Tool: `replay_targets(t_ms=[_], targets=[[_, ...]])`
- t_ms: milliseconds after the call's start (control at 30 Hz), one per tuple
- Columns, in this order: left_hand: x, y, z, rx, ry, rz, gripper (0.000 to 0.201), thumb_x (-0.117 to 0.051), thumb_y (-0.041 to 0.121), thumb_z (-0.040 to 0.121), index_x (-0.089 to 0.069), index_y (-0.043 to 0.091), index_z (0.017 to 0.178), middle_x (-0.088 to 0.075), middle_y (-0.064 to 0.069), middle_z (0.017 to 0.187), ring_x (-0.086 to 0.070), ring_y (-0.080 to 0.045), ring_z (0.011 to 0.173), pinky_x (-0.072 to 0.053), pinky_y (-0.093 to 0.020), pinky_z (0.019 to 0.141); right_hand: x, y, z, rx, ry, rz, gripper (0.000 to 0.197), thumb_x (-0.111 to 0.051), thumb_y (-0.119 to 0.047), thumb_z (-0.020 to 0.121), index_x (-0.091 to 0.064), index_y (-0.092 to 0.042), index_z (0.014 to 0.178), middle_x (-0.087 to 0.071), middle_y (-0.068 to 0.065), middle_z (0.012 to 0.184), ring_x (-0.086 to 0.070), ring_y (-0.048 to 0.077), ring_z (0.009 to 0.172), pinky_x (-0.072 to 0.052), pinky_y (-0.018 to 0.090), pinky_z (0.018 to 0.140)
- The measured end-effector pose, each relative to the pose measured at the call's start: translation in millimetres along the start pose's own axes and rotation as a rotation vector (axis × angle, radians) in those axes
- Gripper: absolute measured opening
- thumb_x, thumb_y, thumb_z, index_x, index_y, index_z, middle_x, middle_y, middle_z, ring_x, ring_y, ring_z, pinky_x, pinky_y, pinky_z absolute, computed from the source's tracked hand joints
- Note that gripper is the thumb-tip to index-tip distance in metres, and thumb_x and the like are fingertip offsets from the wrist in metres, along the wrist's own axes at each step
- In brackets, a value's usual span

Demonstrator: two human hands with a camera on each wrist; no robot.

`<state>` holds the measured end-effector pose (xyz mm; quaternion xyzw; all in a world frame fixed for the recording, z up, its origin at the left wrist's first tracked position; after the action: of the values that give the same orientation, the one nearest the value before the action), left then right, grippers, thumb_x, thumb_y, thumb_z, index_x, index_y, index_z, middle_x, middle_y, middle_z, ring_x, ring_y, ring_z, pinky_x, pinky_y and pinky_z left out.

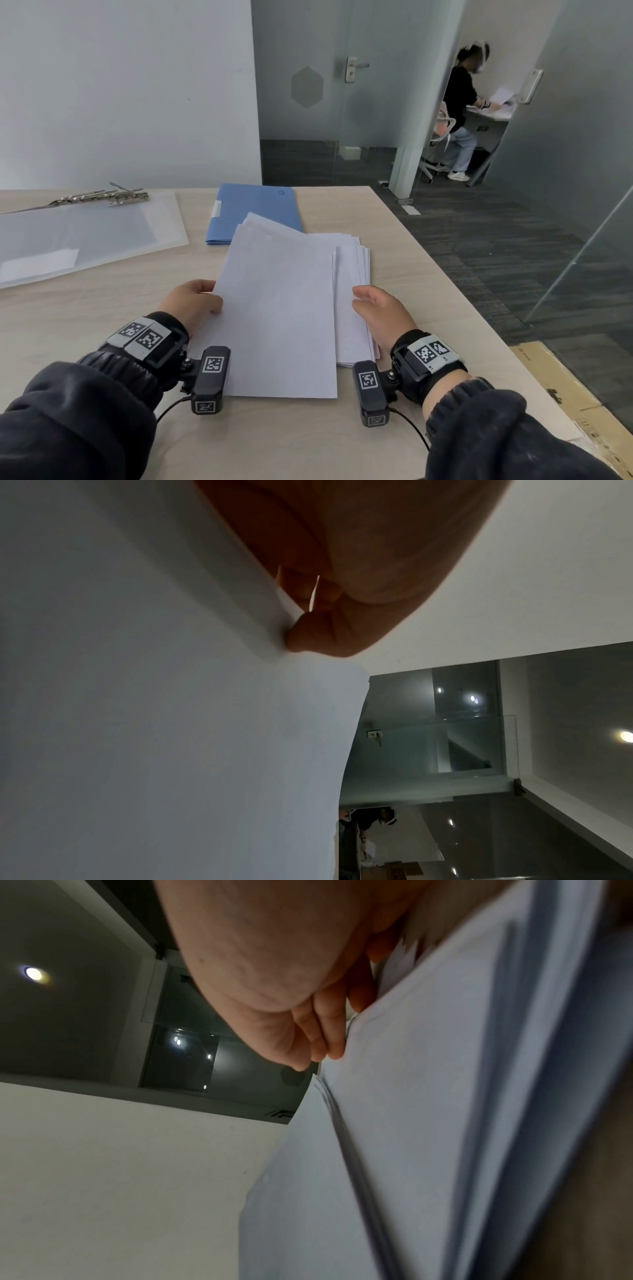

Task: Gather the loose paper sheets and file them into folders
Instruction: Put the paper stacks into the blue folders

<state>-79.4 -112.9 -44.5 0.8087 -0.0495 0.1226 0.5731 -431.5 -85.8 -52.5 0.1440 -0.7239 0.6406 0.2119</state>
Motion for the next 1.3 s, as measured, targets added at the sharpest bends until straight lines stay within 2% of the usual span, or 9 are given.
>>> replay_targets(t_ms=[200,400,500,600,800,967,1133,1233,1300], targets=[[-11.6,0.6,-11.0,0.015,-0.140,0.076,0.034,-0.066,-0.002,0.075,-0.071,0.010,0.105,-0.075,-0.019,0.096,-0.071,-0.045,0.089,-0.053,-0.064,0.089,-0.1,-0.7,-0.8,-0.018,-0.010,0.015,0.040,-0.057,-0.029,0.095,-0.059,-0.029,0.135,-0.059,-0.014,0.137,-0.053,0.006,0.126,-0.040,0.033,0.113],[-1.2,29.4,-29.3,-0.252,-0.059,0.142,0.028,-0.059,0.002,0.085,-0.069,0.023,0.101,-0.076,-0.001,0.088,-0.072,-0.021,0.076,-0.054,-0.029,0.067,9.2,-14.4,-7.2,-0.063,-0.032,0.076,0.036,-0.057,-0.031,0.099,-0.060,-0.023,0.133,-0.059,-0.010,0.131,-0.053,0.011,0.122,-0.041,0.032,0.106],[6.6,36.2,-42.4,-0.337,-0.070,0.014,0.030,-0.065,0.015,0.075,-0.069,0.030,0.101,-0.077,0.002,0.092,-0.074,-0.023,0.081,-0.058,-0.040,0.077,17.5,-33.7,-16.2,-0.018,0.070,0.112,0.028,-0.059,-0.037,0.096,-0.064,-0.027,0.121,-0.066,-0.010,0.119,-0.060,0.013,0.112,-0.045,0.033,0.099],[16.1,37.0,-48.6,-0.377,-0.097,-0.187,0.039,-0.064,0.017,0.069,-0.068,0.022,0.108,-0.076,-0.005,0.099,-0.073,-0.032,0.089,-0.057,-0.050,0.086,-3.6,-64.6,-29.6,0.030,-0.006,0.253,0.016,-0.061,-0.044,0.096,-0.060,-0.033,0.108,-0.068,-0.008,0.106,-0.067,0.017,0.092,-0.053,0.034,0.081],[60.9,52.7,-62.3,-0.489,-0.026,-0.316,0.039,-0.065,0.010,0.074,-0.067,0.016,0.112,-0.075,-0.009,0.105,-0.072,-0.028,0.089,-0.057,-0.042,0.081,-62.2,-123.3,-34.5,0.055,-0.184,0.784,0.017,-0.061,-0.010,0.097,-0.068,-0.010,0.112,-0.075,0.013,0.110,-0.072,0.030,0.100,-0.057,0.046,0.090],[130.7,58.6,-71.4,-0.567,0.091,-0.295,0.034,-0.060,-0.012,0.087,-0.070,0.013,0.107,-0.077,-0.002,0.096,-0.071,-0.017,0.086,-0.057,-0.024,0.073,-99.8,-174.3,-31.7,0.159,-0.220,0.739,0.017,-0.062,-0.007,0.096,-0.069,-0.007,0.111,-0.075,0.014,0.111,-0.071,0.032,0.102,-0.056,0.046,0.093],[187.5,47.5,-74.8,-0.553,0.165,-0.394,0.043,-0.062,0.001,0.068,-0.071,0.015,0.108,-0.075,-0.006,0.104,-0.070,-0.024,0.094,-0.055,-0.036,0.084,-147.7,-217.9,-37.2,0.247,-0.287,0.710,0.008,-0.067,-0.009,0.093,-0.074,-0.011,0.097,-0.076,0.016,0.104,-0.072,0.029,0.093,-0.055,0.046,0.092],[203.0,28.5,-75.4,-0.510,0.168,-0.443,0.041,-0.063,0.003,0.067,-0.072,0.015,0.104,-0.076,-0.007,0.103,-0.071,-0.024,0.093,-0.053,-0.039,0.084,-172.0,-219.9,-38.8,0.244,-0.338,0.674,0.031,-0.083,-0.029,0.079,-0.074,-0.005,0.097,-0.073,0.025,0.108,-0.069,0.032,0.092,-0.052,0.046,0.090],[205.8,14.4,-76.5,-0.484,0.171,-0.458,0.040,-0.066,0.005,0.067,-0.071,0.014,0.105,-0.076,-0.006,0.101,-0.072,-0.023,0.091,-0.053,-0.037,0.081,-184.1,-219.6,-44.4,0.244,-0.387,0.674,0.012,-0.075,-0.016,0.087,-0.076,-0.008,0.097,-0.075,0.019,0.106,-0.072,0.031,0.094,-0.056,0.042,0.087]])
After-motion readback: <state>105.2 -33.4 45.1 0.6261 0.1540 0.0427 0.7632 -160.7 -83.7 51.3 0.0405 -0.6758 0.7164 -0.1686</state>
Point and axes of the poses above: each hand's wrist, its own z-axis towards the middle knuckle, its own x-axis out of the back of the hand, y = z × x, the point moved 9 cm from there along z, towards the middle knuckle
